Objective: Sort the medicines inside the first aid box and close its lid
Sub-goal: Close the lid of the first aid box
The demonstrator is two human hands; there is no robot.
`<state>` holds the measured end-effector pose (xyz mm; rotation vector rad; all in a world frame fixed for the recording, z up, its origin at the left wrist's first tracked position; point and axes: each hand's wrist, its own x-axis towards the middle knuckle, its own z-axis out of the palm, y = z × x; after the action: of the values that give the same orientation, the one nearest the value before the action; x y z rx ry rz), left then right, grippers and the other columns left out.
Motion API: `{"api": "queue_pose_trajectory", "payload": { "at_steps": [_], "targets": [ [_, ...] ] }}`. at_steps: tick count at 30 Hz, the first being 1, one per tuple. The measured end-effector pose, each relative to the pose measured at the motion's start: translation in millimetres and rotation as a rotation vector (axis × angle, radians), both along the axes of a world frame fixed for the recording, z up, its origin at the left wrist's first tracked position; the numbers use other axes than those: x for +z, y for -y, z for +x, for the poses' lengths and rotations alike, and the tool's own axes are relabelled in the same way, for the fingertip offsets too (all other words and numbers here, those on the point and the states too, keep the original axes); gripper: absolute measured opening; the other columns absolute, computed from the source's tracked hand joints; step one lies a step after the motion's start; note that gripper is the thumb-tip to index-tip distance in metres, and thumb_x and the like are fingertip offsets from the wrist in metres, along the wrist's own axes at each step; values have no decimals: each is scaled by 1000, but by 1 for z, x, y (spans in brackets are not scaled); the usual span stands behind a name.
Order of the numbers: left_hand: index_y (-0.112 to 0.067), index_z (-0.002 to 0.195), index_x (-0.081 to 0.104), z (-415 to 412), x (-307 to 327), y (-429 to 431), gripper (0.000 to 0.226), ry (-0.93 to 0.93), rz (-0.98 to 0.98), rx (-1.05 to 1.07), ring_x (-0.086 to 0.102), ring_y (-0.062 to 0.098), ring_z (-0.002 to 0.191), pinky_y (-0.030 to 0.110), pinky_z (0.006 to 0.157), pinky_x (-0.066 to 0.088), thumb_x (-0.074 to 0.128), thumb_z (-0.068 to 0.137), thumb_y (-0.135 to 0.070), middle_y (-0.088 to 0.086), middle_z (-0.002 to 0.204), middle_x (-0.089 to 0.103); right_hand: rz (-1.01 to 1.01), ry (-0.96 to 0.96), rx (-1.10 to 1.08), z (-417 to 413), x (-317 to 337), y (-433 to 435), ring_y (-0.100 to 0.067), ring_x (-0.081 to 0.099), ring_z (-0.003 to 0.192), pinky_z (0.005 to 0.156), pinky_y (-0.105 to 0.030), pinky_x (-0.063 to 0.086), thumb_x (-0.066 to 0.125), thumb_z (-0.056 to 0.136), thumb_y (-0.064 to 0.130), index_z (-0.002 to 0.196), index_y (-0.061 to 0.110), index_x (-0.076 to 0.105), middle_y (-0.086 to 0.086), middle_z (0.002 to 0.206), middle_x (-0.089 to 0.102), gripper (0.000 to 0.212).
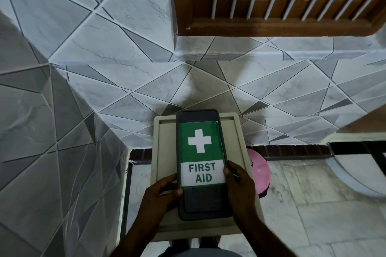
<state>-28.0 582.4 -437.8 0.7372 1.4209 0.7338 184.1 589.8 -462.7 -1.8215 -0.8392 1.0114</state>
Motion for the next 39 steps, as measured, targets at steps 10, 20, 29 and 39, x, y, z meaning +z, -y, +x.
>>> {"api": "queue_pose_trajectory", "payload": {
  "at_steps": [10,20,29,39],
  "targets": [
    [-17,108,66,8,-3,-3,32,-76,-28,63,67,26,101,45,87,58,69,82,1,7,106,70,-99,-81,-27,2,-1,0,-14,66,97,84,-34,55,58,95,23,106,22,65,4,102,70,13],
    [-7,104,63,-6,-2,26,59,57,-315,-97,70,37,93,45,78,60,89,52,-15,20,103,71,-407,-321,322,46,17,28,-29,70,92,77,-44,61,82,75,14,106,13,59,-10,102,70,38],
    [3,97,62,6,-12,33,32,-6,-332,87,68,41,91,41,74,58,79,70,6,26,96,69,-456,-382,232,43,22,40,-28,68,67,58,-33,58,83,68,-3,100,-9,57,-25,88,67,43],
    [-7,106,67,-7,3,-2,22,75,-243,-16,70,30,98,36,77,57,69,85,-15,12,101,75,-366,-388,211,44,31,16,-27,67,82,71,-39,59,77,80,22,93,-1,66,-15,90,73,28]
  ]
}}
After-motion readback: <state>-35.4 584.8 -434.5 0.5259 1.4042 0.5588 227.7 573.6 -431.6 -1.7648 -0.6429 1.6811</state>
